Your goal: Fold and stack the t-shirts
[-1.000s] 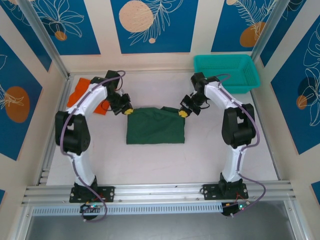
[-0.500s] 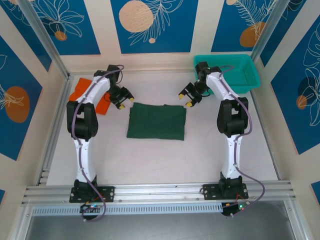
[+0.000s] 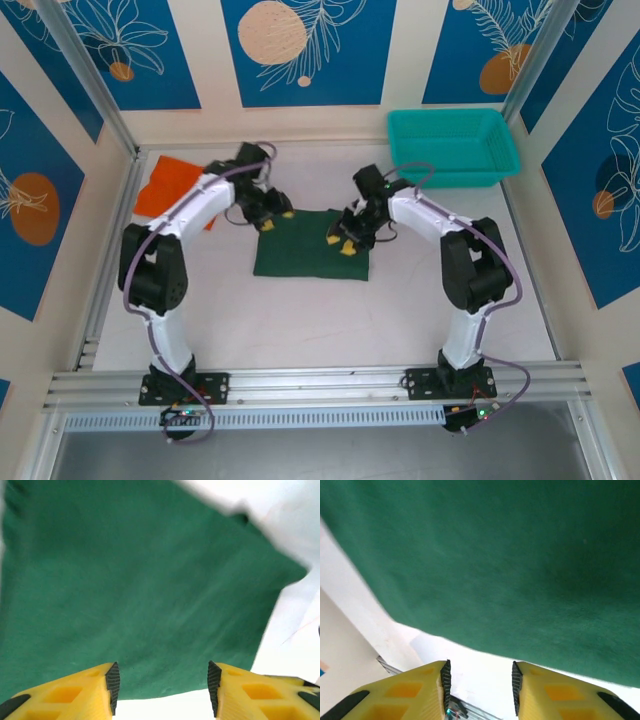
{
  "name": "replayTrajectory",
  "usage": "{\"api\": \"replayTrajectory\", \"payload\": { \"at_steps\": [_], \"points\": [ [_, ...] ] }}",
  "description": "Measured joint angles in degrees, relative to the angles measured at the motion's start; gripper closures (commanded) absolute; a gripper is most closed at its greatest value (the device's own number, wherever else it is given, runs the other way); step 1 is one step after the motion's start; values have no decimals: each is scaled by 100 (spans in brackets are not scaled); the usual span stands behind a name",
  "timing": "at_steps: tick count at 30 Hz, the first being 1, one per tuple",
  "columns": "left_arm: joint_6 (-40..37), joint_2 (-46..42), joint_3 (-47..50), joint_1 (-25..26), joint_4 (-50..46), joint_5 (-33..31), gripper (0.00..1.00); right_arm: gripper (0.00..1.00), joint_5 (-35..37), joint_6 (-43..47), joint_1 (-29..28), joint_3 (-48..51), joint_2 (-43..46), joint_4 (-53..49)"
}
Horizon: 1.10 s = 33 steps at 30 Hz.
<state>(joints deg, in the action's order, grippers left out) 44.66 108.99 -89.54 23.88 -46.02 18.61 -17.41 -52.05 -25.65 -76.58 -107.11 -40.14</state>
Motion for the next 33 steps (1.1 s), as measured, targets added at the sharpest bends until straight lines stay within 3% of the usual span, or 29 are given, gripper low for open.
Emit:
{"api": "replayTrajectory", "payload": {
  "at_steps": [3,7,17,23,28,30,33],
  "points": [
    [-2,125,761,376,382,136,52,63,4,-225,-131,697,-94,413],
    [-24,120,1775,422,732,188,52,64,-111,-350,-127,1141,-138,767],
    [-210,-1246,3670,363,1899,181,51,65,-203,-352,-190,2374,610,1856],
    [72,-2468,5088,363,2448,352,48,64,-304,-627,-629,3473,1388,2546],
    [240,-3467,5694,363,1974,256,40,56,-166,-949,-1185,4015,2055,2529],
    [271,-3794,5665,348,1388,-17,34,52,66,-1032,-1263,4044,2317,2201],
    [232,-4059,5292,269,531,-363,32,51,422,-1075,-1198,3982,2750,1580]
  ]
}}
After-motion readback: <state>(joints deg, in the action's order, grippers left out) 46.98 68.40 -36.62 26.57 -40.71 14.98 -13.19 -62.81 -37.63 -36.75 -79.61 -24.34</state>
